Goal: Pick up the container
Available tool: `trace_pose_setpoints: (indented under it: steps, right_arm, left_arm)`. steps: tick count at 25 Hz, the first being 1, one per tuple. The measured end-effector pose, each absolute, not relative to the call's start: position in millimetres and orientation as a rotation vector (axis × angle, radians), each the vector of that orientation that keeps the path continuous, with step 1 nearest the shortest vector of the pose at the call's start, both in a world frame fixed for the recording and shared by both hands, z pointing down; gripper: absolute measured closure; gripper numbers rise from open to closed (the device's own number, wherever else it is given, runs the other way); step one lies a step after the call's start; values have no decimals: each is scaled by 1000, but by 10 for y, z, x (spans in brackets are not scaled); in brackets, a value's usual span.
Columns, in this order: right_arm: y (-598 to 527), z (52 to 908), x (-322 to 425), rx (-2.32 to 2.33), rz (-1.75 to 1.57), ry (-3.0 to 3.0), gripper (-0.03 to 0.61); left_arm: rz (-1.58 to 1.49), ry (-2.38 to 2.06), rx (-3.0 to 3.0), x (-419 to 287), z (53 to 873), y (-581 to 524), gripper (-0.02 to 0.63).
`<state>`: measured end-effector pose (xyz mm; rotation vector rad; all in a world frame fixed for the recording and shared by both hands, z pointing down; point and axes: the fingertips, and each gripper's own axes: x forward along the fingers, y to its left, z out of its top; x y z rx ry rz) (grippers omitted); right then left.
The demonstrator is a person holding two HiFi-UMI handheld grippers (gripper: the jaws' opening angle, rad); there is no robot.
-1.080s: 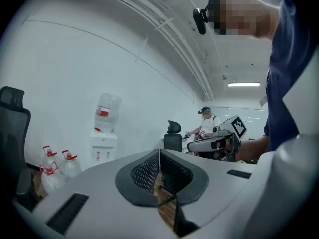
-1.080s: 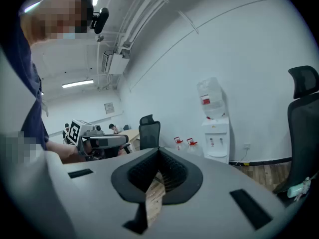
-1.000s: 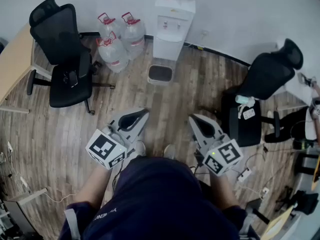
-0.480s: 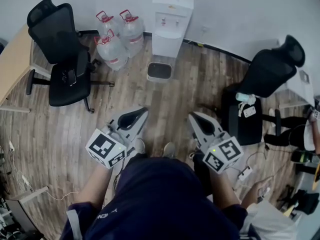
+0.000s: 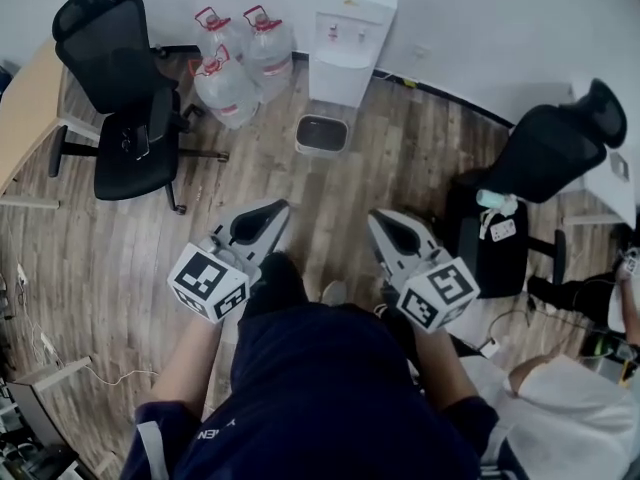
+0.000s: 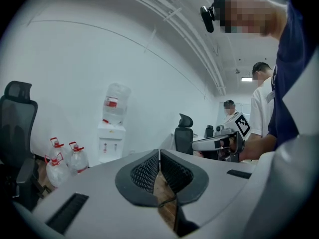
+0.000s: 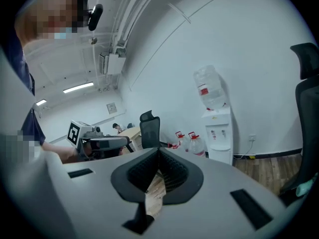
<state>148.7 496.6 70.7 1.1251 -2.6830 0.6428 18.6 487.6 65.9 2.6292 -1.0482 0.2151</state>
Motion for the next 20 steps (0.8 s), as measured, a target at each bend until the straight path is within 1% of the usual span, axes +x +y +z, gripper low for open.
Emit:
trace_pose_setpoints:
  steps: [6, 14, 20]
  right_arm:
    - [4326, 1188, 1417, 1151, 728, -2595, 560]
    - [2899, 1806, 1026, 1311, 876, -2425, 560]
    - [2025, 2278, 883, 1404, 976, -2273, 560]
  left_arm:
    - [248, -1006, 2594, 7, 1099, 4087, 581]
    - [386, -838, 2591, -376, 1737, 2501, 581]
    - [455, -777, 2559, -608, 2202, 1476, 581]
